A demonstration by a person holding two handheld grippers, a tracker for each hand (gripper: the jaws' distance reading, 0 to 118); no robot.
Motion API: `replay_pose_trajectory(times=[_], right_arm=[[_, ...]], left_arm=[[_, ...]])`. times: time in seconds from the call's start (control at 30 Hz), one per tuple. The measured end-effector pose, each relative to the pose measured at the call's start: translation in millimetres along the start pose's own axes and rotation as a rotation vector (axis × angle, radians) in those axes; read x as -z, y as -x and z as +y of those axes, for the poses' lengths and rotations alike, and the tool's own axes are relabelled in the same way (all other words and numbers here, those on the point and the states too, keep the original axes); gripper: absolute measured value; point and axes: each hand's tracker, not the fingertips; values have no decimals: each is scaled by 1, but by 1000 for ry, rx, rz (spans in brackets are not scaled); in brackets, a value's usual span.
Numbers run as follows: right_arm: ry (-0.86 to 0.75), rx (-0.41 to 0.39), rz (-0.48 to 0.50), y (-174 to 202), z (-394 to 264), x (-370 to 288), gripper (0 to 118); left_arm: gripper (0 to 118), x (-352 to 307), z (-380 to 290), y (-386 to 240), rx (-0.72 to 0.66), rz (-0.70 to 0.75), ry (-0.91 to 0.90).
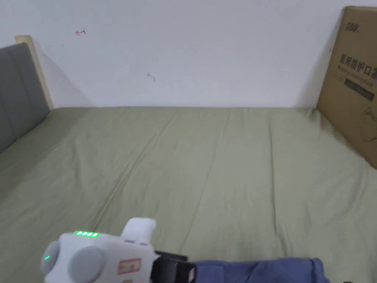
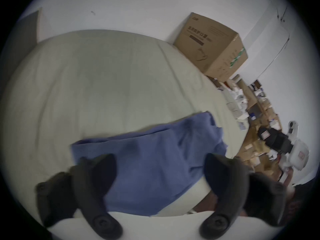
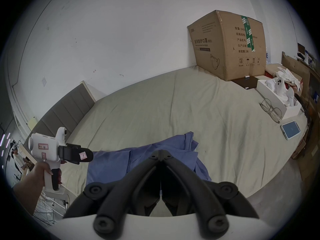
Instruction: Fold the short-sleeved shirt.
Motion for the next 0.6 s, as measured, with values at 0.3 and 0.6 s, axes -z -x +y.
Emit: replay_pose_trajectory(times=[0.3, 0.6], right_arm=[[23, 34, 1, -6, -3, 2, 0], [52, 23, -16, -9, -7, 4, 0]], left_arm=[[1, 98, -16, -41, 76, -54, 108], [2, 96, -15, -83, -67, -512, 143]])
